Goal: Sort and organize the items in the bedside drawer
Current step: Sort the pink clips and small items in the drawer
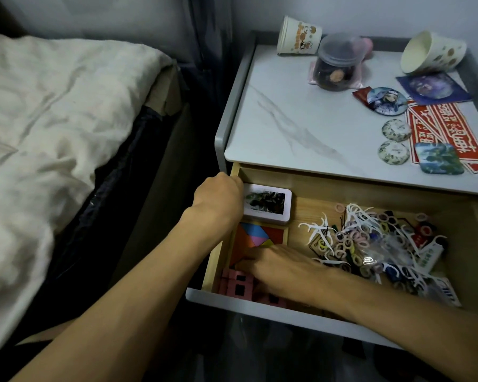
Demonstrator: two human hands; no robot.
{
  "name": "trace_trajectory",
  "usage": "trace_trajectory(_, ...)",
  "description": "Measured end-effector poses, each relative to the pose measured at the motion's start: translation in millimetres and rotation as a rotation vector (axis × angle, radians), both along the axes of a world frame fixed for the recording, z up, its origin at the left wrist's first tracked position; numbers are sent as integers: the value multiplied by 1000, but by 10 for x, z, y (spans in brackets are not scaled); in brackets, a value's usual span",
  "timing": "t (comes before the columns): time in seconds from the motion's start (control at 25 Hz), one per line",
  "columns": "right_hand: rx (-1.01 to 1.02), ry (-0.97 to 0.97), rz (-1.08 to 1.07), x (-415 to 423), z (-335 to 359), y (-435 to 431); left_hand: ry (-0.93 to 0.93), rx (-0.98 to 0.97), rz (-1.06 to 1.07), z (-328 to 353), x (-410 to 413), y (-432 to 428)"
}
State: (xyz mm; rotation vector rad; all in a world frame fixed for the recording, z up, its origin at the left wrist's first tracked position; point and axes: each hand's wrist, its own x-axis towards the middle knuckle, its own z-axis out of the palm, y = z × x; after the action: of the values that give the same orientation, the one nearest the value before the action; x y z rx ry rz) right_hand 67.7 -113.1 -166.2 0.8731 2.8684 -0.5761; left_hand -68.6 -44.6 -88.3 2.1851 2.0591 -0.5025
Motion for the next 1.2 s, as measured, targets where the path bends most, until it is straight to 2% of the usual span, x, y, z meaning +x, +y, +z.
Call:
trace_trajectory(0.12, 10, 91, -19, -52, 34, -16, -11, 4, -21, -21, 4, -5)
trace_trajectory(0.44, -189, 183, -114, -94, -30, 31, -30, 43, -37, -22, -8, -13)
trace_trajectory(0.72, -310, 152, -217, -74, -28, -1, -22, 35, -56, -37, 3, -28)
trace_trajectory(0.8, -332, 110, -328, 36, 30, 19, -14, 40, -50, -35, 13, -26)
trace_trajectory(0.88, -272, 92, -459, 331, 159, 81, -11, 82, -37, 25, 51, -40)
trace_trajectory(1.04, 9, -36, -546, 1033, 273, 236, -9, 183, -37, 131, 110, -123)
trace_trajectory(1.2, -37, -59, -603, 1069, 84, 285, 29, 167, -101, 111, 148, -193)
